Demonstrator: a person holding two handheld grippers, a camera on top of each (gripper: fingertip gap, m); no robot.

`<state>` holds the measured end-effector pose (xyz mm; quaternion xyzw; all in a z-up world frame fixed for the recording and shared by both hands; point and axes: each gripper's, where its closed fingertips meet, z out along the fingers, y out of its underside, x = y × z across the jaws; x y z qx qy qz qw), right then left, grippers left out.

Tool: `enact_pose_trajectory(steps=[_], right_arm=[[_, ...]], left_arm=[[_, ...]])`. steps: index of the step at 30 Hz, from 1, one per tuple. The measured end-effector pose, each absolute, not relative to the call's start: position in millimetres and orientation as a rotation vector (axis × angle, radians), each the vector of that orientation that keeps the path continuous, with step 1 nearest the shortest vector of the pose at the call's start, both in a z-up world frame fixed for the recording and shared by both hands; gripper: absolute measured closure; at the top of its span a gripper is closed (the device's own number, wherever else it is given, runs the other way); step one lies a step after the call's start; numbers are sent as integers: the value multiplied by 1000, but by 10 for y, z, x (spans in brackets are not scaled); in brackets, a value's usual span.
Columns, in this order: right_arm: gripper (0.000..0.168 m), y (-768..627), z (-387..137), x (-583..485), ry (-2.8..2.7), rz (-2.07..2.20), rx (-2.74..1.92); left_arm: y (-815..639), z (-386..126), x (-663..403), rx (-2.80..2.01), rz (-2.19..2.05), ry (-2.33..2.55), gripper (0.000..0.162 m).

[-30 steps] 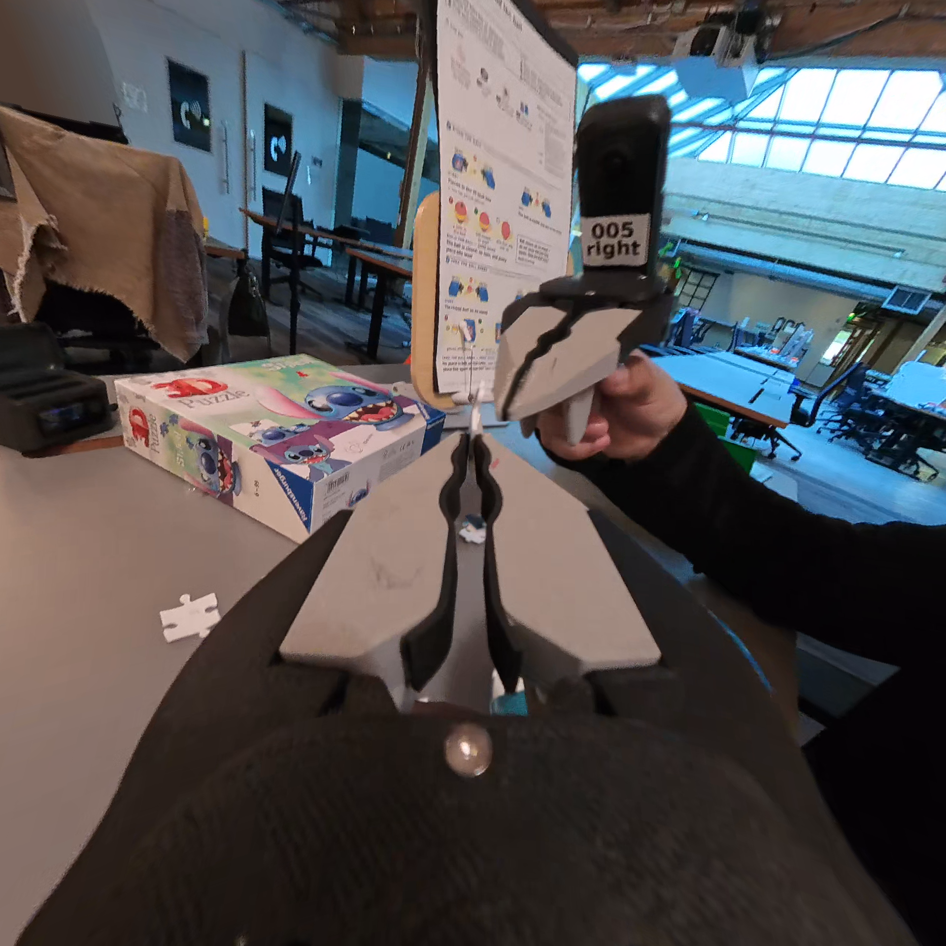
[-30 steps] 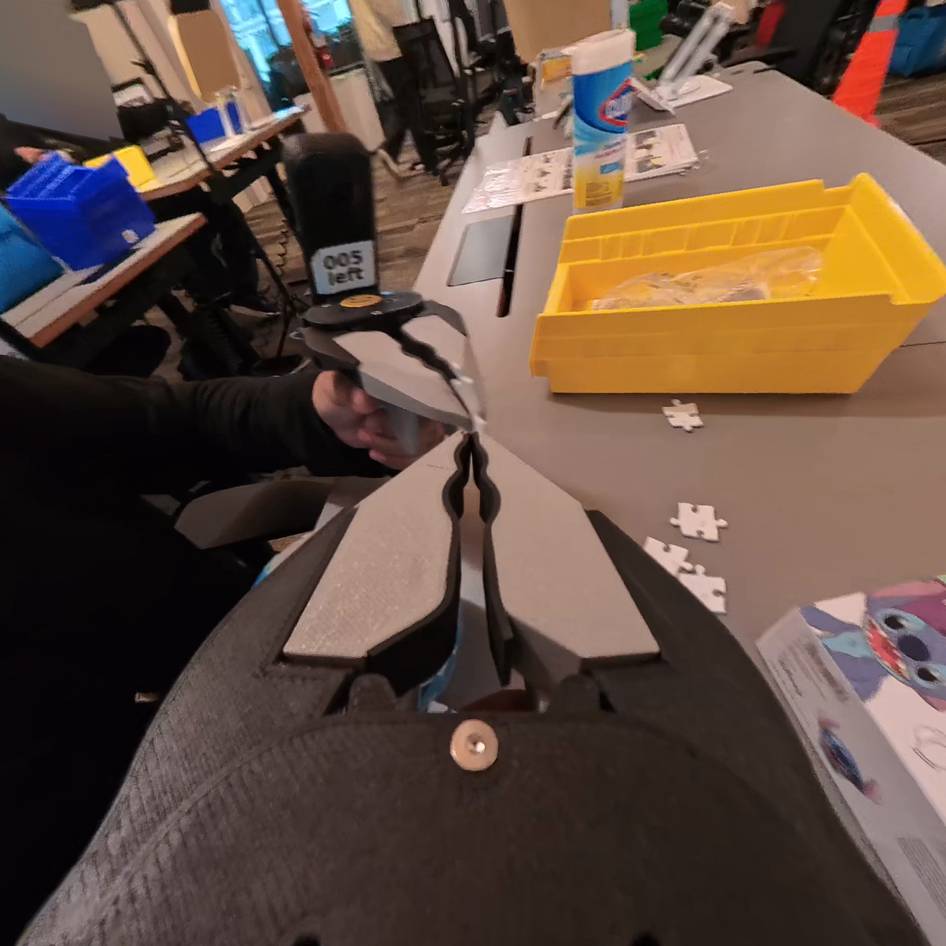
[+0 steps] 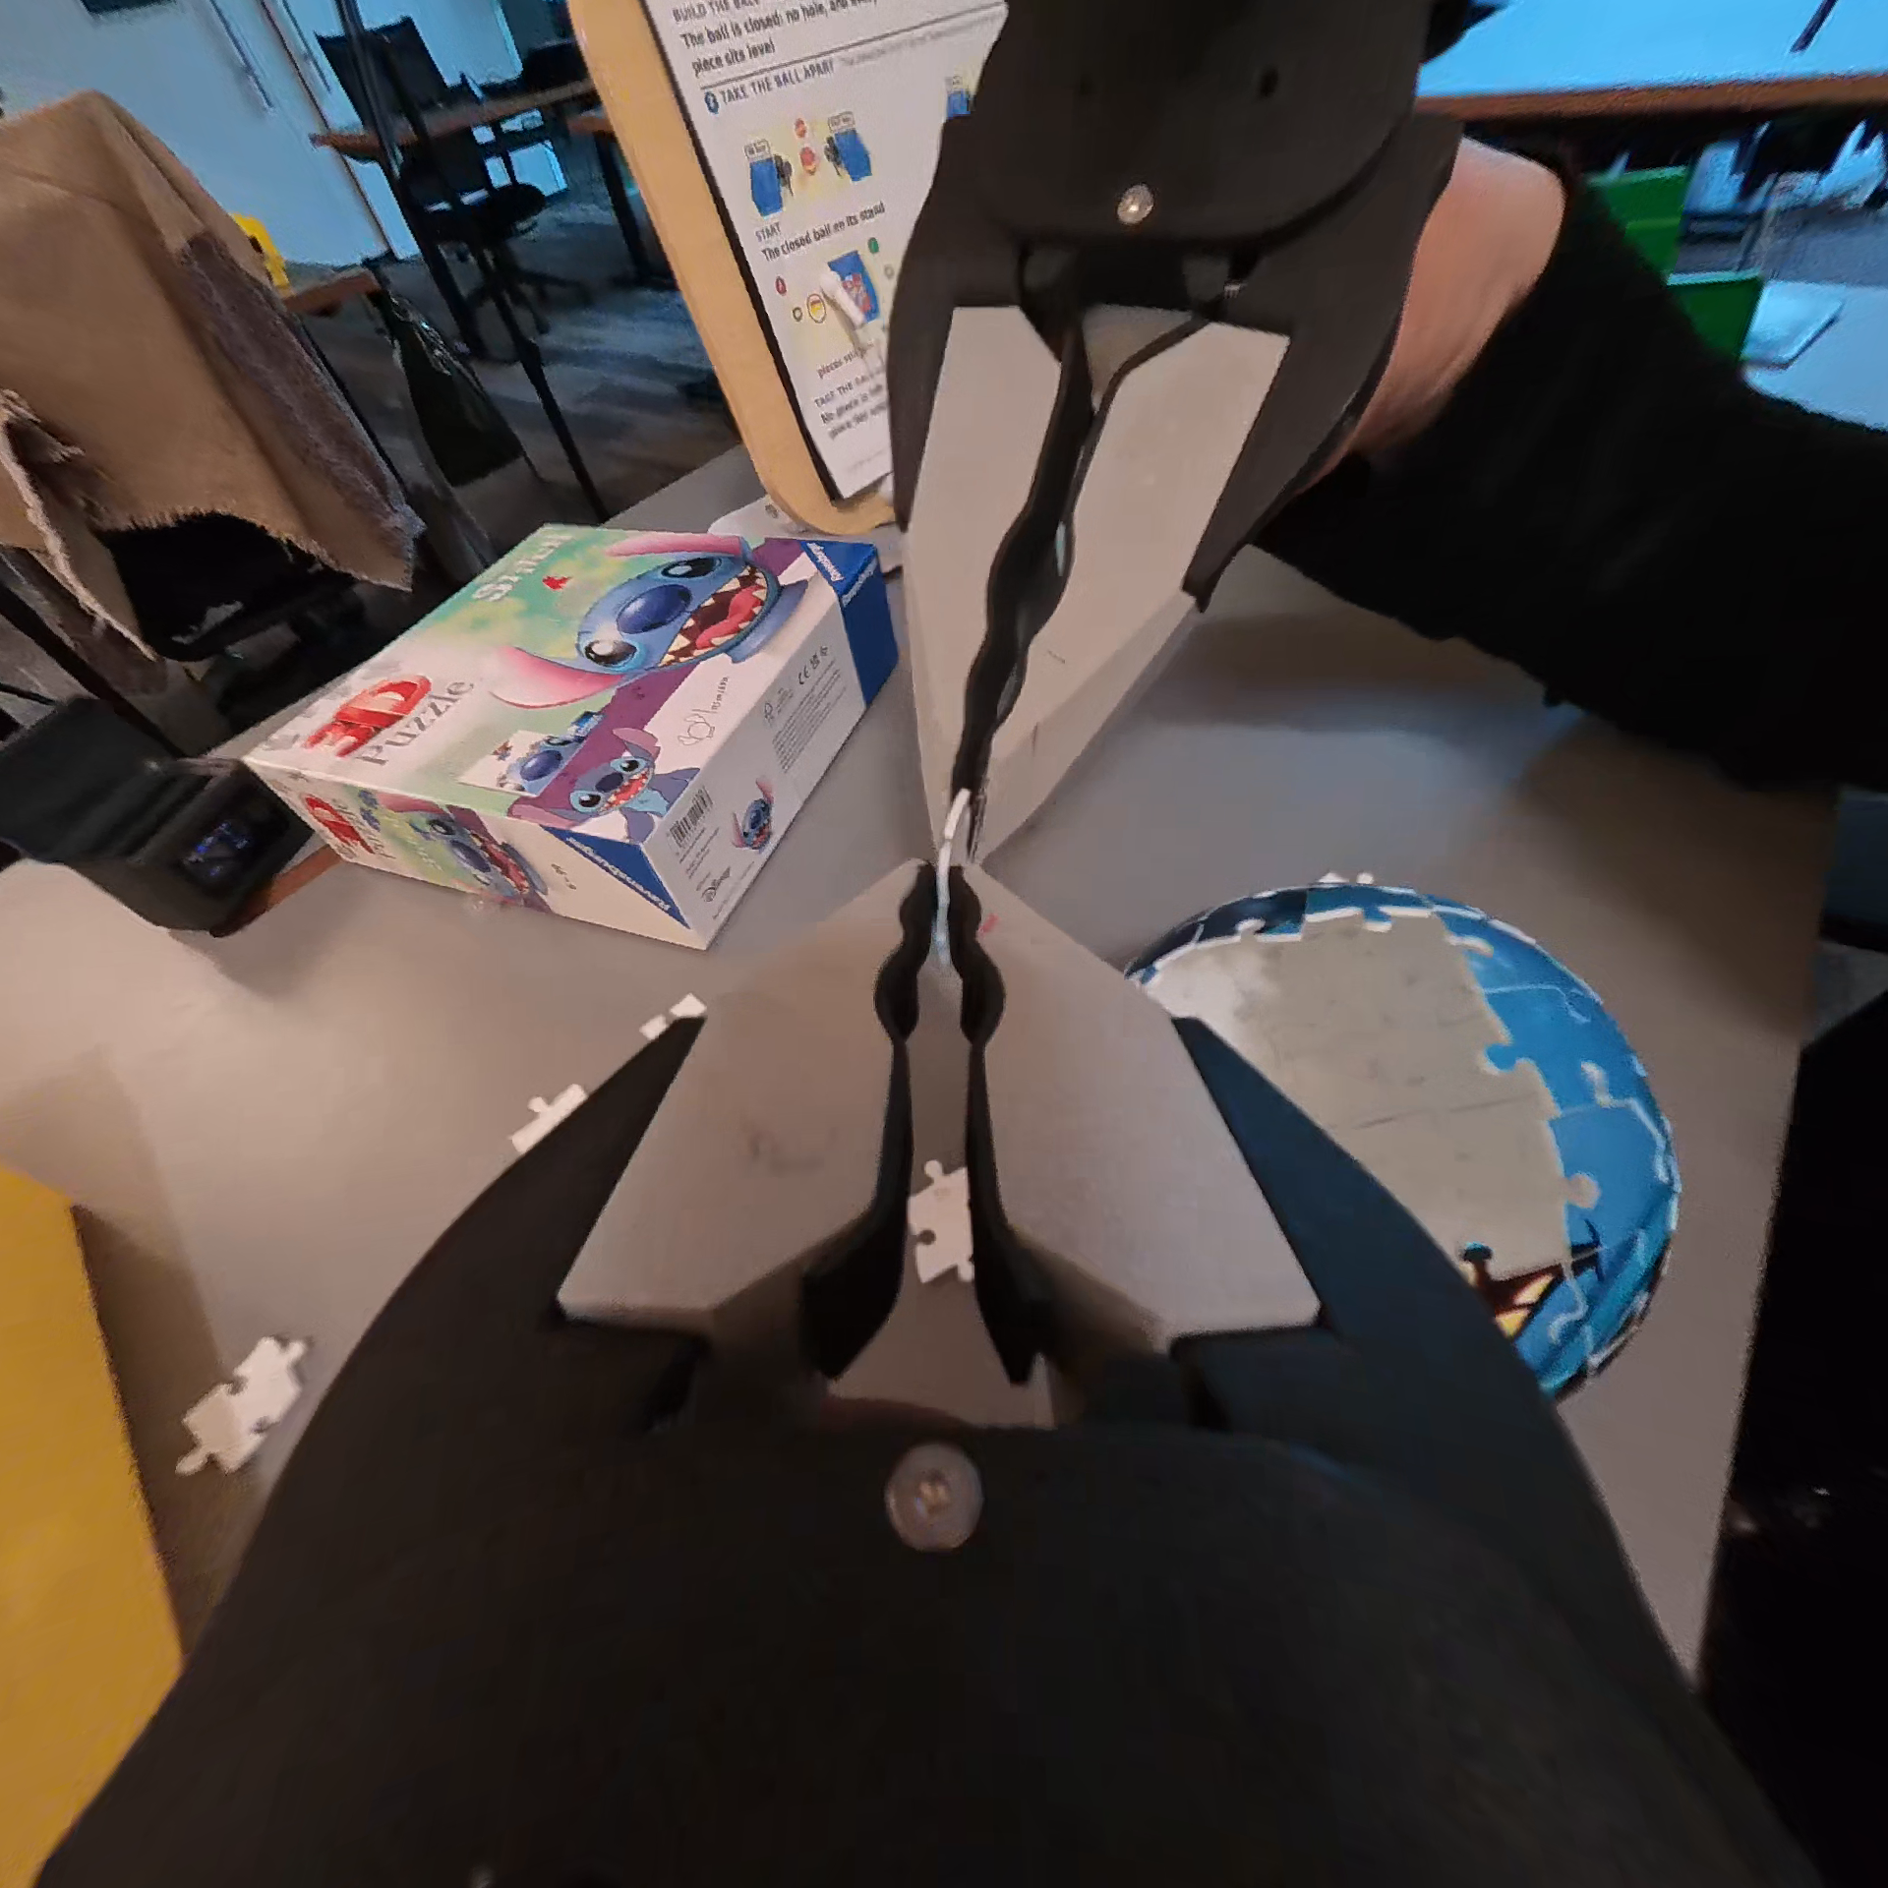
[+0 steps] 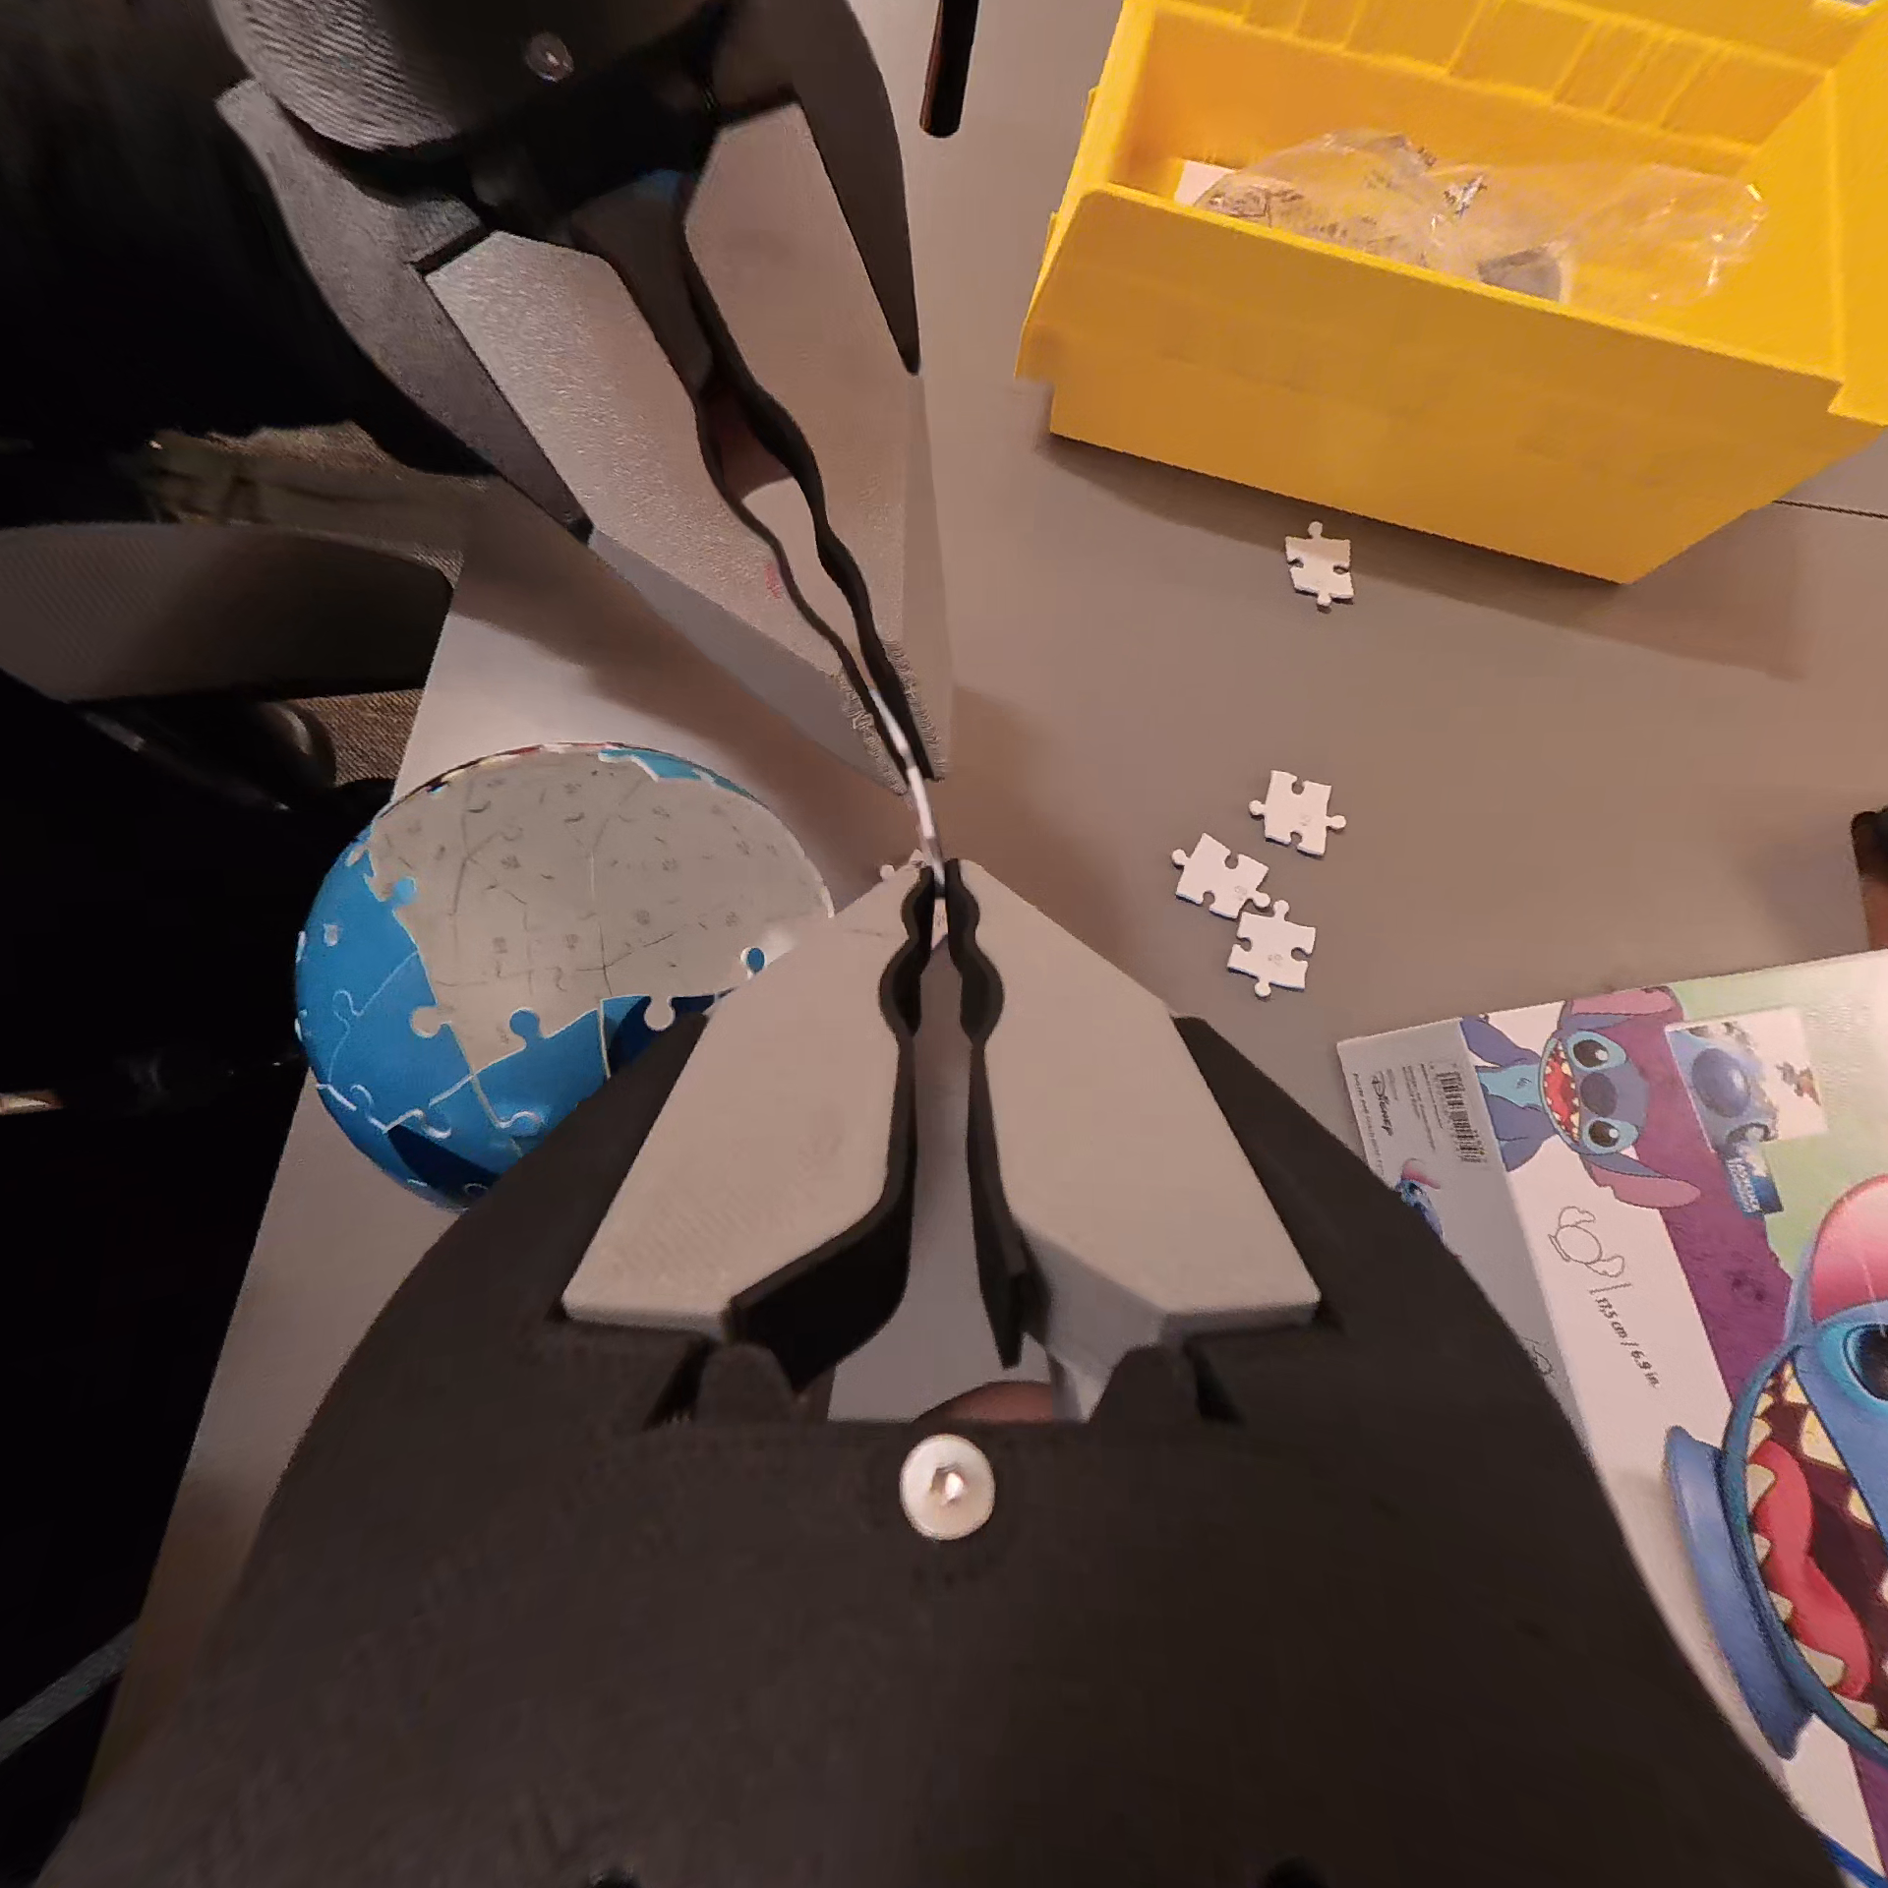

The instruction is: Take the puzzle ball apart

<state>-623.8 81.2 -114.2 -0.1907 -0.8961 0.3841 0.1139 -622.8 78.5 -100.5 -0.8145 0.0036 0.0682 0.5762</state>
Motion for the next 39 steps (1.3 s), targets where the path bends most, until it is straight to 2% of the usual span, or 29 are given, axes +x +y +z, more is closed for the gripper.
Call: enact_pose_trajectory(steps=[19, 27, 29, 39], right_arm=[[168, 568, -997, -6276, -2554, 1427, -534], [160, 634, -1078, -6253, -2587, 1356, -506], [168, 626, -1108, -6264, -2587, 1341, -499], [168, 588, -1271, -6178, -2656, 1254, -401]], left_arm=[[678, -1164, -6242, -1851, -60, -129, 162], [702, -1189, -6225, -1849, -40, -117, 162], [702, -1166, -6215, -1834, -55, -115, 162], [661, -1317, -6158, -1898, -108, -121, 162]])
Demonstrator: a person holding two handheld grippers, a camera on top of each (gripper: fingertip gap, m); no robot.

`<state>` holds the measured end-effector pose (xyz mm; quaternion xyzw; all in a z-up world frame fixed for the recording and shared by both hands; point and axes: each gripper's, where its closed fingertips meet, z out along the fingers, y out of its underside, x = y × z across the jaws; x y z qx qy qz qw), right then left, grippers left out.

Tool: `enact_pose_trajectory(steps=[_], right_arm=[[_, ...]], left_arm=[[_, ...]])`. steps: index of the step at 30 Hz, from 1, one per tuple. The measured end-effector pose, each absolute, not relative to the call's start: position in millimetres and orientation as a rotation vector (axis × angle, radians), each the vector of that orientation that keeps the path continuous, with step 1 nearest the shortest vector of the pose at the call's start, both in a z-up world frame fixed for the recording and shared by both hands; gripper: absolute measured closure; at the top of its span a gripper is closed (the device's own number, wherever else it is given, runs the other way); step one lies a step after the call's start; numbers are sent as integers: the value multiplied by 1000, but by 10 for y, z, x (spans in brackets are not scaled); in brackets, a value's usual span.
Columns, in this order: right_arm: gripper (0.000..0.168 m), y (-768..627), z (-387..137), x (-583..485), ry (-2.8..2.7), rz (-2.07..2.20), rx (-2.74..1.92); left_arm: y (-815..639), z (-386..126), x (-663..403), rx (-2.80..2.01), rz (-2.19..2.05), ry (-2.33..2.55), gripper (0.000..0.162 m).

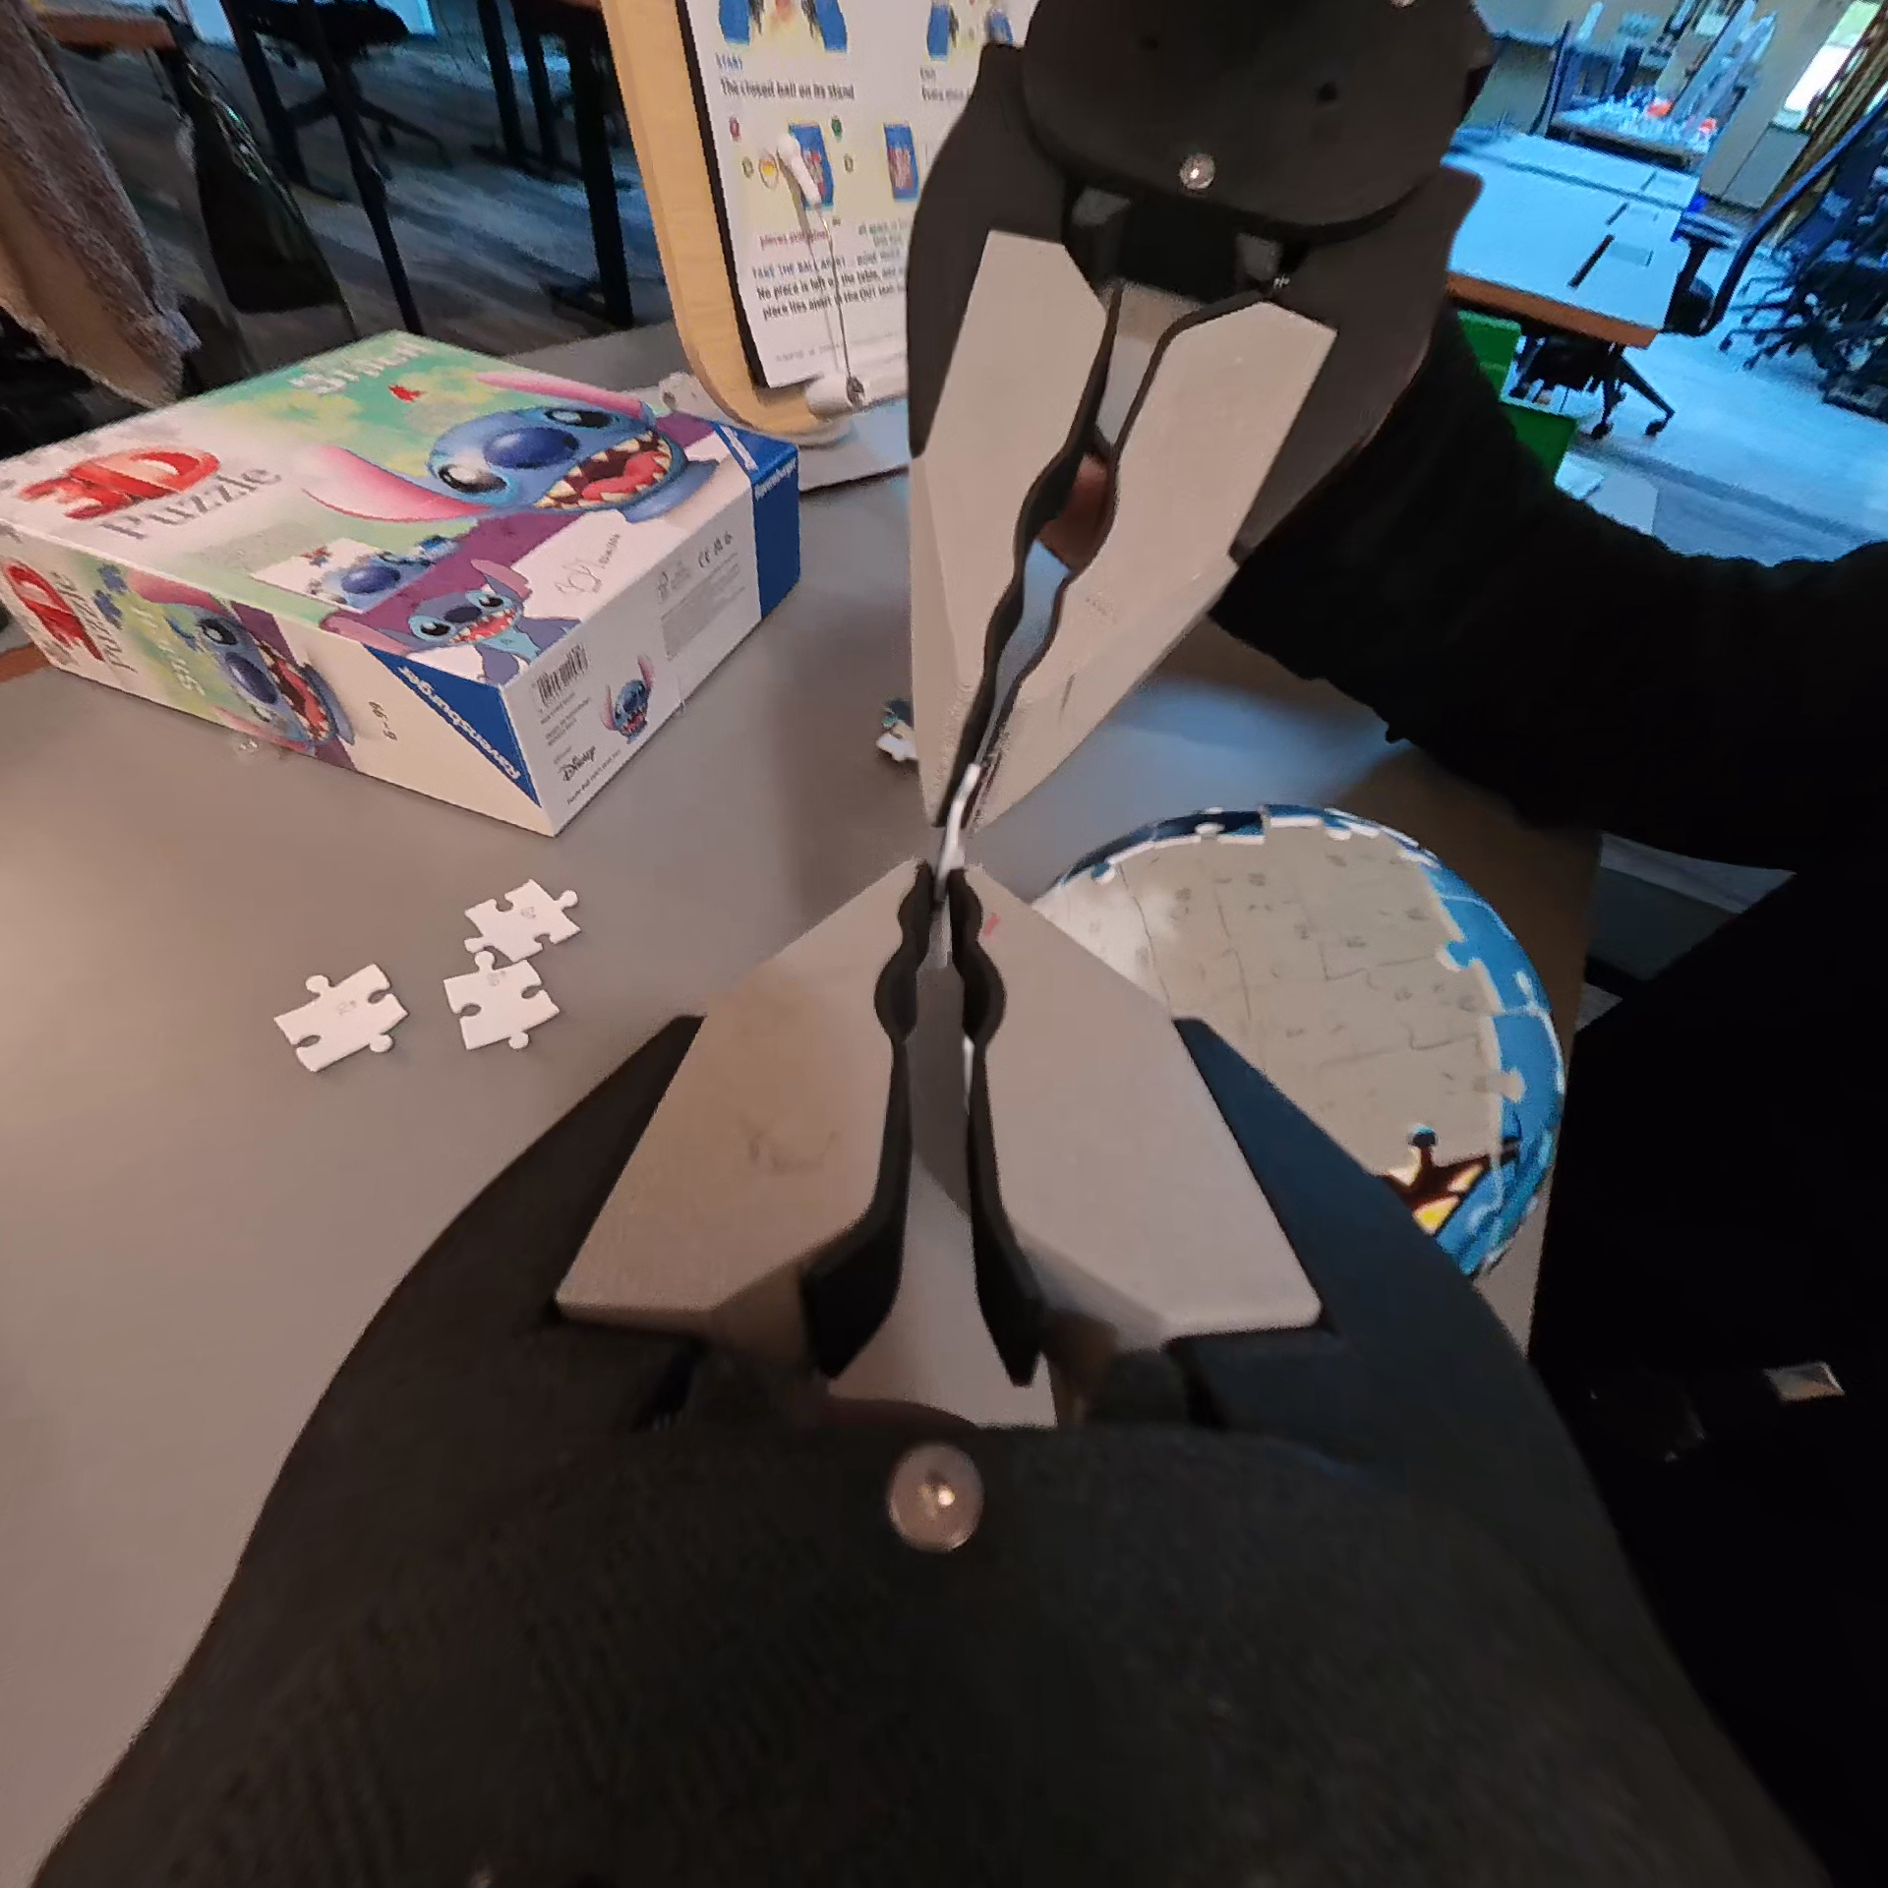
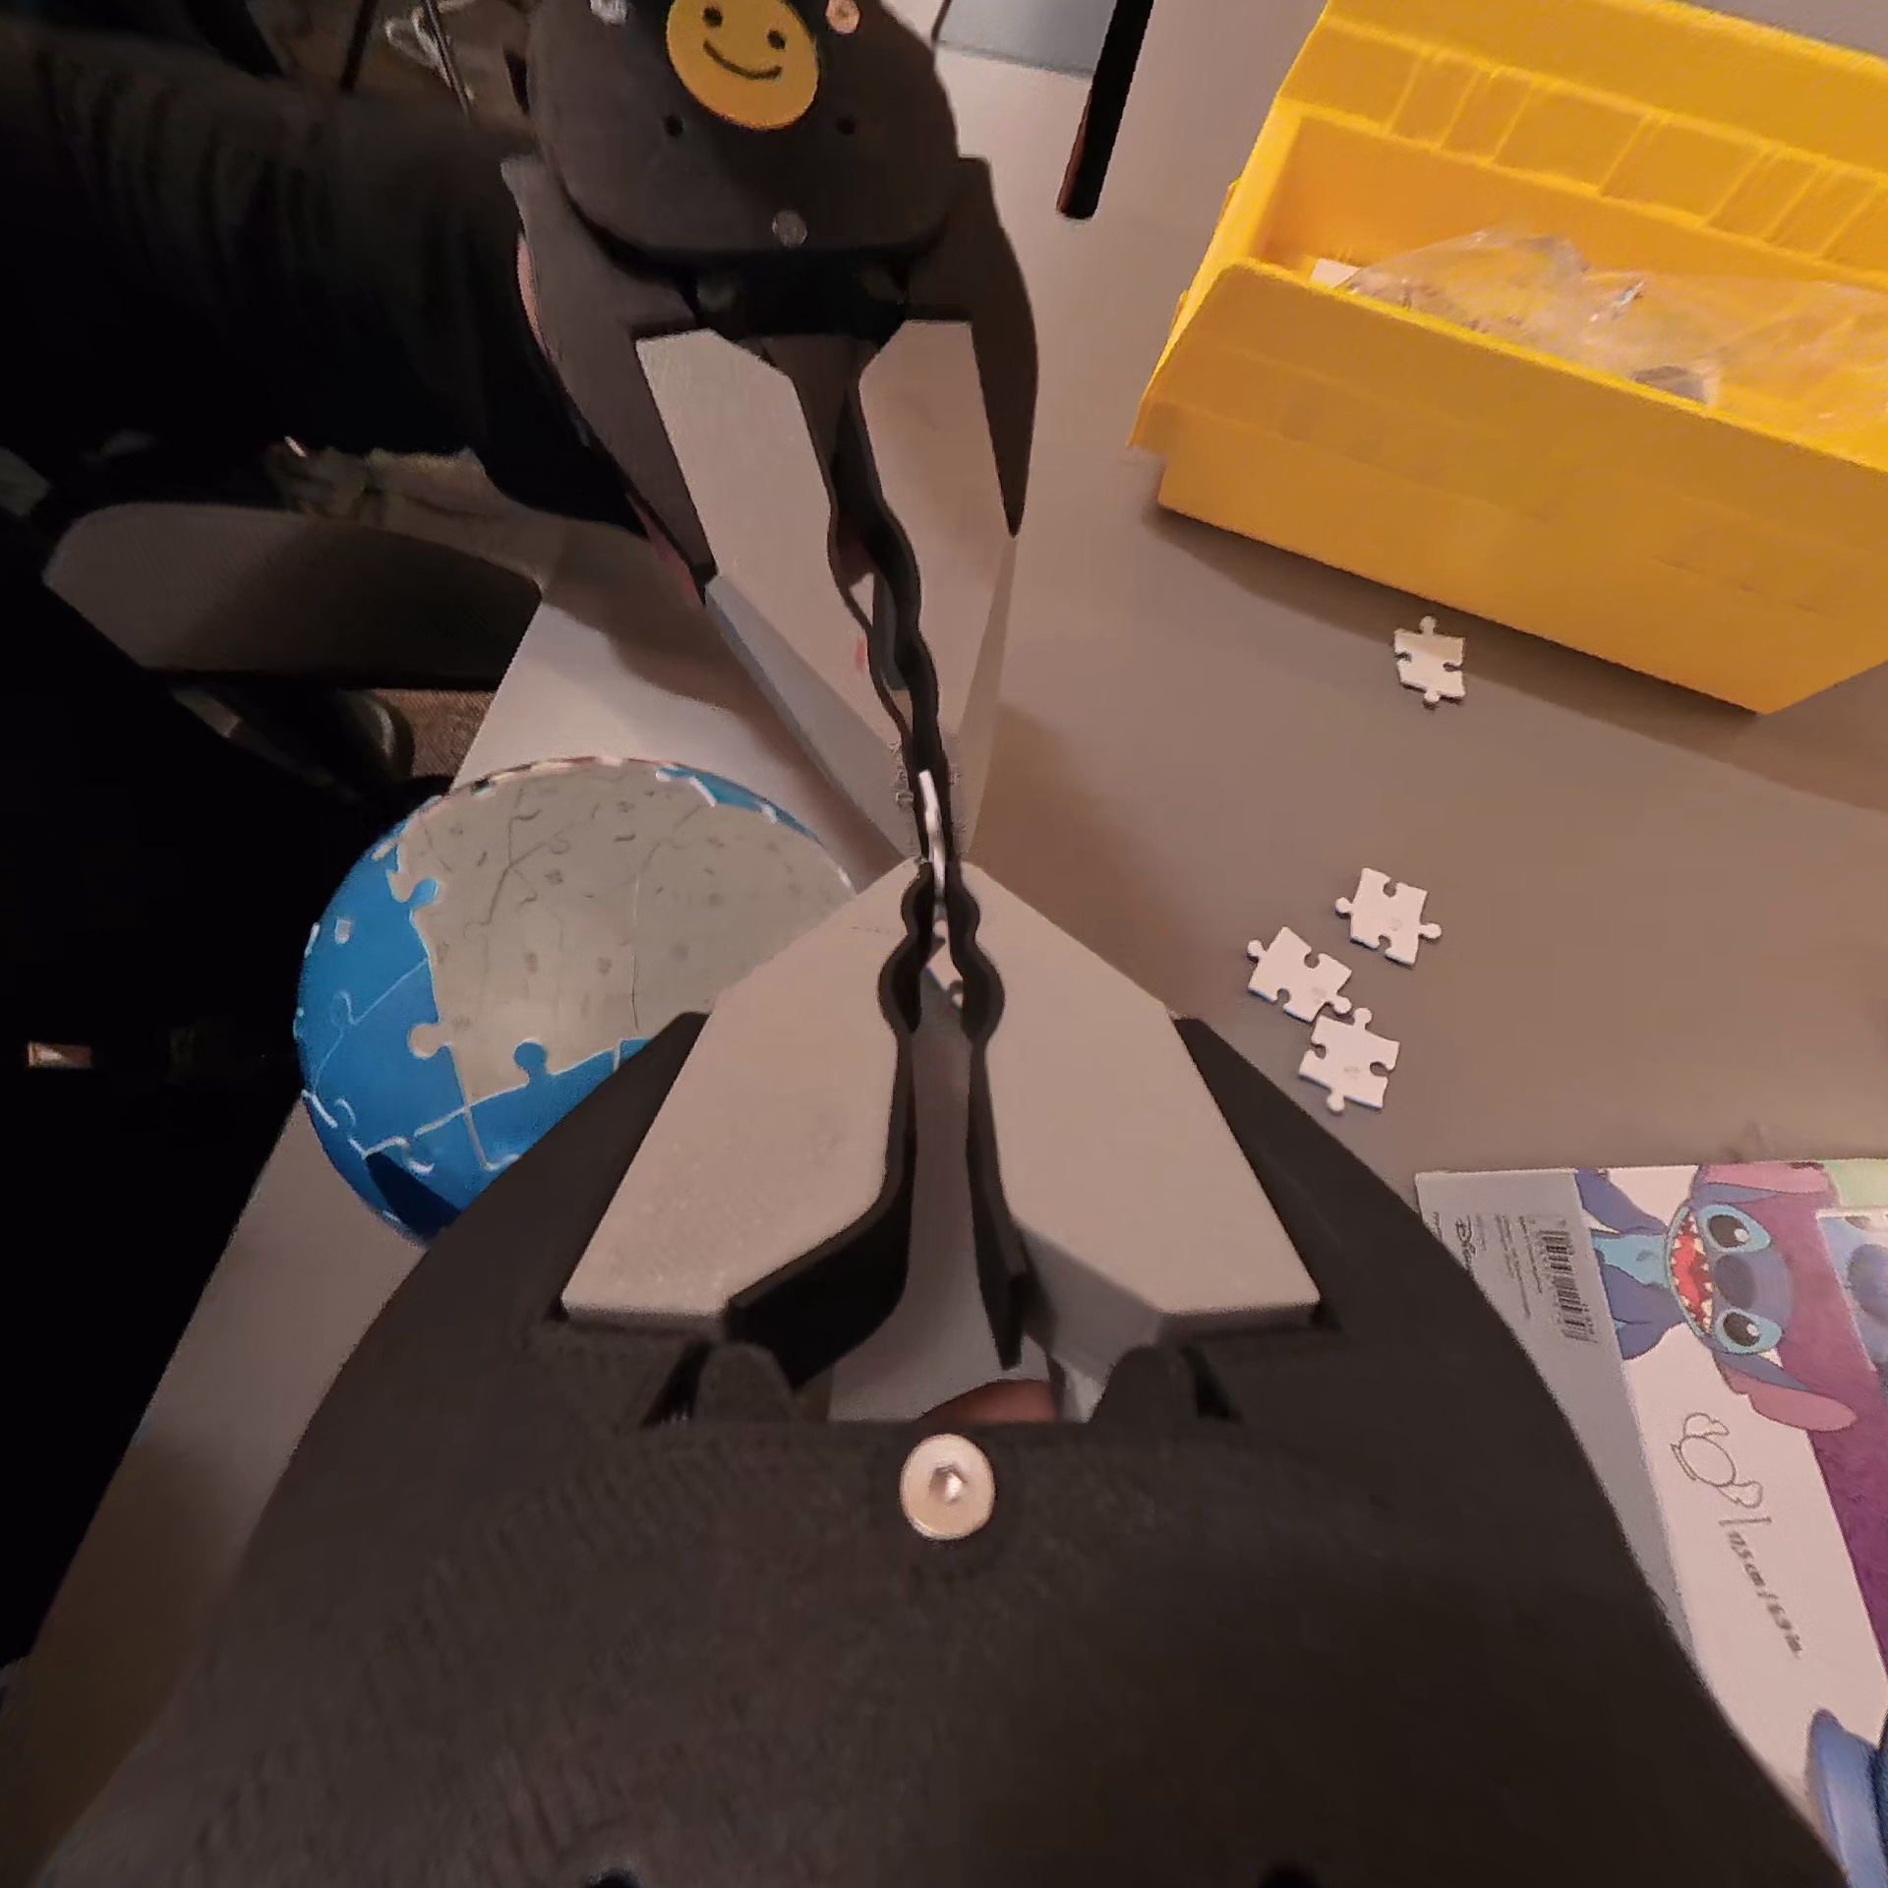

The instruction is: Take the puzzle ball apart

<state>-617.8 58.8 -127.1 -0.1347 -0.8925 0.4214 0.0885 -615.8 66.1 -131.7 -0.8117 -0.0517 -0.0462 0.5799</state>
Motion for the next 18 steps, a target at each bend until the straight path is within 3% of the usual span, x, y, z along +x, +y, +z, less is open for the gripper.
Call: enact_pose_trajectory(steps=[6, 15, 18], right_arm=[[168, 638, -1449, -6140, -2687, 1026, -257], [168, 470, -1566, -6047, -2770, 899, 49], [168, 505, -1588, -6050, -2755, 847, 106]], left_arm=[[399, -1237, -6240, -1939, -84, -125, 145], [287, -1437, -6188, -2085, -301, -85, 146], [279, -1390, -6065, -2043, -461, -81, 135]])
